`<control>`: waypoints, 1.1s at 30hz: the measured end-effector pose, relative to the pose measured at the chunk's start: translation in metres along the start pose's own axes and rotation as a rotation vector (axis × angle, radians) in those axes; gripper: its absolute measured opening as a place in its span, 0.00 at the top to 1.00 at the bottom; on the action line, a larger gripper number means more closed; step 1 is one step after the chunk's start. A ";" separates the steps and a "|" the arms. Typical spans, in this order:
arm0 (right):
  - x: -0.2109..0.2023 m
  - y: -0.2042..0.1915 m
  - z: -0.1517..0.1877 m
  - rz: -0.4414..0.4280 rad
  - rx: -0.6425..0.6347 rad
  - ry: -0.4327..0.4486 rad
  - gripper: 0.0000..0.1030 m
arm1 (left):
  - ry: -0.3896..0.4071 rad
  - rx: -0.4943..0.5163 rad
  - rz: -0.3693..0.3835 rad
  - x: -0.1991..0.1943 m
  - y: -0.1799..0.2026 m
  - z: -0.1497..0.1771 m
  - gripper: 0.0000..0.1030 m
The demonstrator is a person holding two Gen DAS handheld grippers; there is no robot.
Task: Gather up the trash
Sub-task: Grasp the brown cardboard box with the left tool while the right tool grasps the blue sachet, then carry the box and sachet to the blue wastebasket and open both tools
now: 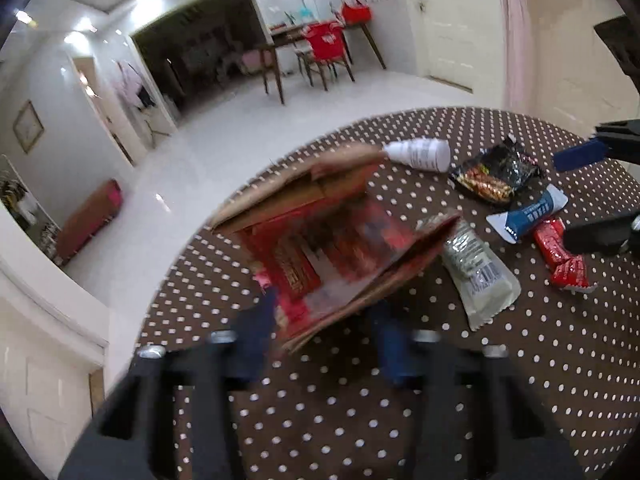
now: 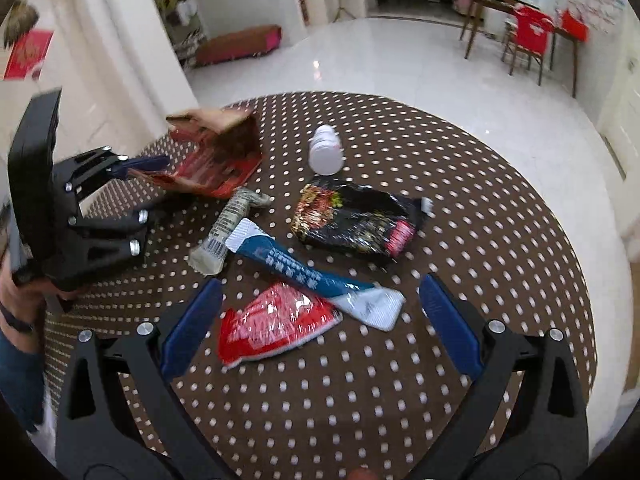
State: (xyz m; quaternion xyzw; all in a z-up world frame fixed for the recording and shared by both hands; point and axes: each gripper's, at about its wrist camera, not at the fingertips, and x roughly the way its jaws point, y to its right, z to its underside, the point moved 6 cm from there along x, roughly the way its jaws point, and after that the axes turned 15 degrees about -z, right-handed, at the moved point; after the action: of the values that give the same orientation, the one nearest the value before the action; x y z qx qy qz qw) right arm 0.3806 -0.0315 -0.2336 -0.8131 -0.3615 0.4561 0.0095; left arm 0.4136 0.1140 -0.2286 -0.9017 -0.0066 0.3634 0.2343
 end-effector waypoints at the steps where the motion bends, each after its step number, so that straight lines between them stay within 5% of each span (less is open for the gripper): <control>1: 0.008 0.000 -0.001 0.017 -0.016 -0.017 0.06 | 0.004 0.003 0.012 -0.001 0.001 0.000 0.80; 4: 0.018 0.000 -0.003 0.025 -0.030 -0.029 0.24 | 0.009 -0.001 0.015 -0.006 0.002 0.001 0.93; 6: 0.019 -0.003 -0.005 0.058 -0.068 -0.024 0.62 | 0.005 -0.033 0.023 -0.011 -0.001 0.004 0.94; 9: 0.017 -0.006 0.000 0.027 -0.048 -0.028 0.84 | -0.003 -0.101 0.044 -0.020 -0.006 0.009 0.95; 21: -0.054 -0.001 0.022 -0.093 0.056 0.127 0.87 | 0.077 -0.270 0.098 -0.093 -0.002 0.025 0.97; 33: -0.144 0.009 0.049 -0.122 0.096 0.283 0.87 | 0.199 -0.320 0.175 -0.179 0.039 0.005 0.97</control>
State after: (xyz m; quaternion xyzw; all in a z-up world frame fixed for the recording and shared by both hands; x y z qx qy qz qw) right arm 0.3026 -0.1398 -0.1596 -0.8446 -0.3827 0.3522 0.1271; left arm 0.2723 0.0490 -0.1315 -0.9560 0.0371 0.2857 0.0554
